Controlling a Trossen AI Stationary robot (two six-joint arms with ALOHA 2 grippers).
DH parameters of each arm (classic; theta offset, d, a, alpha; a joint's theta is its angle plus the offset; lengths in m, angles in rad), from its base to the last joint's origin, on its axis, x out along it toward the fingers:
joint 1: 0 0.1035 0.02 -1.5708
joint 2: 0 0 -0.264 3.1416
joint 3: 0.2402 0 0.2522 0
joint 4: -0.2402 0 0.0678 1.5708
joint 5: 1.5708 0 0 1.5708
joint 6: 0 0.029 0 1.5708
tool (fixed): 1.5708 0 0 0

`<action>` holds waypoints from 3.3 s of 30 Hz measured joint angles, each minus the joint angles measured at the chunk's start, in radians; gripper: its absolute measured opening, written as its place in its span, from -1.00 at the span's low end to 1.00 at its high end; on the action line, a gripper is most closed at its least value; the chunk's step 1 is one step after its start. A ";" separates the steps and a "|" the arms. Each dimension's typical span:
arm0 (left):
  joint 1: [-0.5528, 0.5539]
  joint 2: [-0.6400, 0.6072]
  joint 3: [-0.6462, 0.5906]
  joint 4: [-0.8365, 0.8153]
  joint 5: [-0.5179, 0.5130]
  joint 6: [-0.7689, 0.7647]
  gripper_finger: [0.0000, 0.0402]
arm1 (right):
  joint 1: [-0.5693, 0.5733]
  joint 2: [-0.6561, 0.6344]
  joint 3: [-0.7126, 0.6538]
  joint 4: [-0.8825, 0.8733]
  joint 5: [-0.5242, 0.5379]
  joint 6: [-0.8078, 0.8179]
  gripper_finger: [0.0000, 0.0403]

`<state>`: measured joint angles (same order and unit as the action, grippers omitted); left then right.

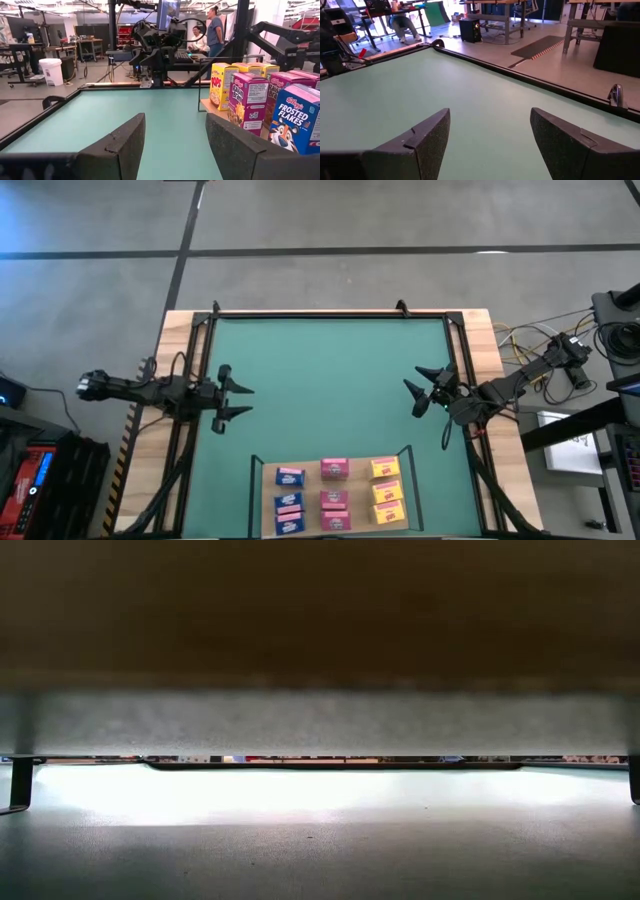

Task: Stack cereal on shelf
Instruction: Return to Home Position

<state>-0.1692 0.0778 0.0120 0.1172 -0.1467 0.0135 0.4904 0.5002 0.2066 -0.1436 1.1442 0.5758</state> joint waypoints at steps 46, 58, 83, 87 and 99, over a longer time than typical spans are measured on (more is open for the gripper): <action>0.000 0.023 0.000 0.001 0.000 0.000 -0.04 | -0.036 -0.451 -0.178 0.572 -0.655 -0.602 0.32; 0.000 0.025 0.000 0.000 -0.001 0.000 -0.04 | -0.150 -0.499 -0.180 0.584 -0.858 -0.619 0.32; 0.000 0.025 0.000 0.000 -0.001 0.000 -0.04 | -0.159 -0.433 -0.180 0.564 -0.856 -0.508 0.32; 0.000 0.025 0.000 0.000 -0.001 0.000 -0.04 | -0.159 -0.433 -0.180 0.564 -0.856 -0.508 0.32; 0.000 0.025 0.000 0.000 -0.001 0.000 -0.04 | -0.159 -0.432 -0.180 0.563 -0.856 -0.506 0.32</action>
<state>-0.1688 0.1032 0.0124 0.1171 -0.1474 0.0132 0.3309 0.0681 0.0265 0.4198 0.2882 0.0703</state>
